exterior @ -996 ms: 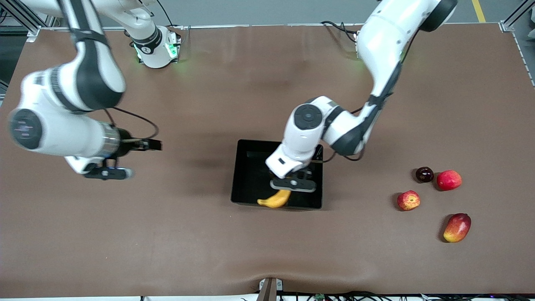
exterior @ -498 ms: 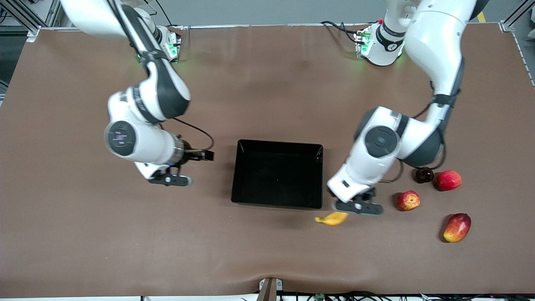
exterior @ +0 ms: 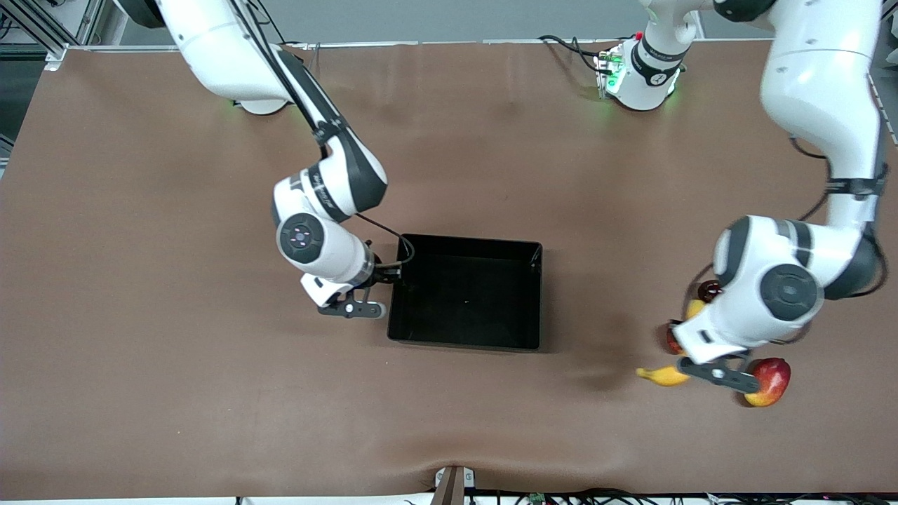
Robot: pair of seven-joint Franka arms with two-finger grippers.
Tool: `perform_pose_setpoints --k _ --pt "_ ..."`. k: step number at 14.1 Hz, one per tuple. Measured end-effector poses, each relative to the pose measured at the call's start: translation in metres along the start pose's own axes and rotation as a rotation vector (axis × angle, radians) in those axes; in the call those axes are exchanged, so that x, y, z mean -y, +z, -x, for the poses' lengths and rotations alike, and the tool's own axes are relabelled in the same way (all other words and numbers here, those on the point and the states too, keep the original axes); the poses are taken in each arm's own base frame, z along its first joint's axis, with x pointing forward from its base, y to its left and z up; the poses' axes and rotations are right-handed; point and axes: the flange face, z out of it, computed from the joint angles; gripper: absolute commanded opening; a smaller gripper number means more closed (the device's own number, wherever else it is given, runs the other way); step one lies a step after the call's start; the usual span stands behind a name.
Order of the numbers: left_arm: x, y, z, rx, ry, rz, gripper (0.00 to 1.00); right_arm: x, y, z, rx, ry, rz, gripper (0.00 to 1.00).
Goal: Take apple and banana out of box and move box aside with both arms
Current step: 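Carry the banana to the fruits while the right gripper grips the tray rim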
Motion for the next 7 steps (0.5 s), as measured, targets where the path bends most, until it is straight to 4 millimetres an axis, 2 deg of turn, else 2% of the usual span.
perform_pose_setpoints --k 1,3,4,7 --pt "0.013 0.01 0.004 0.002 -0.001 -0.011 0.0 0.003 0.011 0.0 -0.01 -0.005 -0.001 0.65" --pt "0.028 0.026 0.007 -0.014 -0.016 -0.014 0.0 0.009 0.028 0.001 -0.029 -0.014 -0.004 0.05" --pt "0.035 0.032 0.008 -0.022 -0.024 -0.015 0.0 0.01 0.032 0.001 -0.03 -0.015 -0.004 0.0" --pt "0.046 0.052 0.011 -0.035 -0.02 -0.034 0.0 0.01 0.03 -0.001 -0.035 -0.014 -0.005 0.0"
